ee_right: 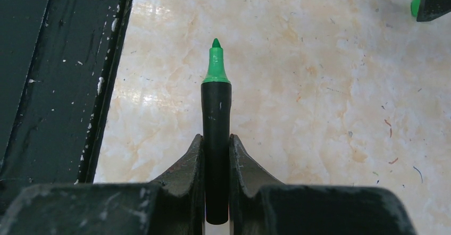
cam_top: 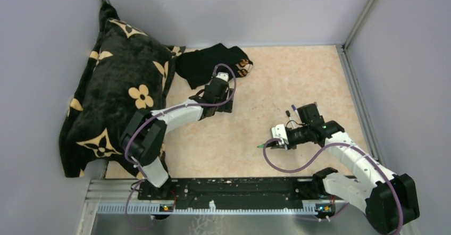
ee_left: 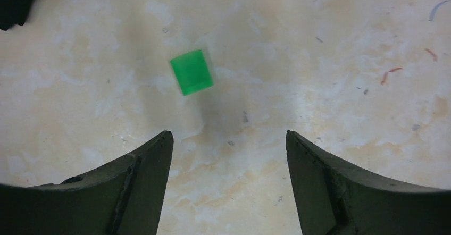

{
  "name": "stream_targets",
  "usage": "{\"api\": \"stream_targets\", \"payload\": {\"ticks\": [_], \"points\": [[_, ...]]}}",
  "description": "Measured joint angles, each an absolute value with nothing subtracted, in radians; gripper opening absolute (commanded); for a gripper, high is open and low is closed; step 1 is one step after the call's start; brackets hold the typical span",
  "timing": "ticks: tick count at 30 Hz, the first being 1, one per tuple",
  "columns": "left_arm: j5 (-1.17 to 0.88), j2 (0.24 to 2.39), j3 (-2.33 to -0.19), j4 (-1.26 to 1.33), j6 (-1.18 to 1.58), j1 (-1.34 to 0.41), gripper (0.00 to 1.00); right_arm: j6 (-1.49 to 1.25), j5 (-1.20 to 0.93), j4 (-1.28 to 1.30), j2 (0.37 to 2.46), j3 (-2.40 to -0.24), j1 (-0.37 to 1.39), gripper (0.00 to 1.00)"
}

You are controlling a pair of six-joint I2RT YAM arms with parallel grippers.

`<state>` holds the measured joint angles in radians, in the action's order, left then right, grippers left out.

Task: Insert the pens into the pen caps
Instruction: Move the pen cap to the center of the board.

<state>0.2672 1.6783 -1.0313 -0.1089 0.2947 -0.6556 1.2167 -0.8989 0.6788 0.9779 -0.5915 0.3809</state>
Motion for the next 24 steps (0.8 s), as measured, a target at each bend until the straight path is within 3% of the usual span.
{"api": "stream_targets", "payload": {"ticks": [6, 14, 24], "points": [[0.292, 1.789, -1.111, -0.162, 0.278, -0.616, 0.66, 1.208, -0.899, 0.678, 0.978, -0.591, 0.381, 0.0], [0.298, 1.902, -1.219, -0.213, 0.234, -0.581, 0.52, 1.207, -0.899, 0.677, 0.978, -0.591, 0.379, 0.0], [0.296, 1.988, -1.306, -0.247, 0.204, -0.564, 0.48, 1.207, -0.899, 0.677, 0.978, -0.591, 0.376, 0.0]]}}
